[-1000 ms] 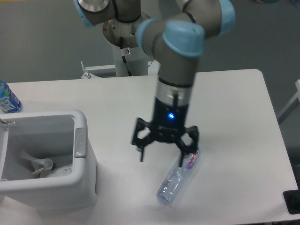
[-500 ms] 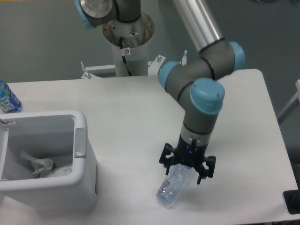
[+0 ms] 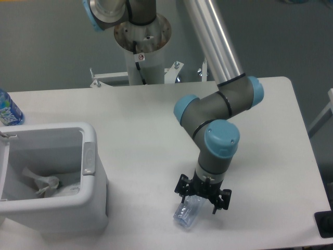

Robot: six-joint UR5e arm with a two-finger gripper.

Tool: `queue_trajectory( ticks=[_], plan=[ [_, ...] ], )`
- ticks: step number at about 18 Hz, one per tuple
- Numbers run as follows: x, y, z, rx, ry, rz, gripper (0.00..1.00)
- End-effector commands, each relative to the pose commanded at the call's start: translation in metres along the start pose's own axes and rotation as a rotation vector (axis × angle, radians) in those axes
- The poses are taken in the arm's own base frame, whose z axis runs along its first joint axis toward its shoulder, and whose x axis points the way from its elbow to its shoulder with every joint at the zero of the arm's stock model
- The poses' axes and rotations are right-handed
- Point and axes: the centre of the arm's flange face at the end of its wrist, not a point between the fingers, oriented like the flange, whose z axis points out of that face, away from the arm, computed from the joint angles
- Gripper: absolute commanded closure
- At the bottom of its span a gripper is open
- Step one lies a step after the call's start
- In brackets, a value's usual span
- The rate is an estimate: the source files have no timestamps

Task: Place the trash in the trash can
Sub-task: 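Close the gripper around the bottle's neck end and lift it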

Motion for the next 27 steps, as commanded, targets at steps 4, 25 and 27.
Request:
queue_trajectory(
  ticks=[4,25,27],
  plan=[
    [0.008,-0.002,0.011,-0.006,0.005,0.011,0.0],
    [0.008,-0.011,-0.011,0.0,-0.041,0.026,0.39],
    [0.008,-0.016,-0.034,0.03,-0.065,0.026,0.39]
  ],
)
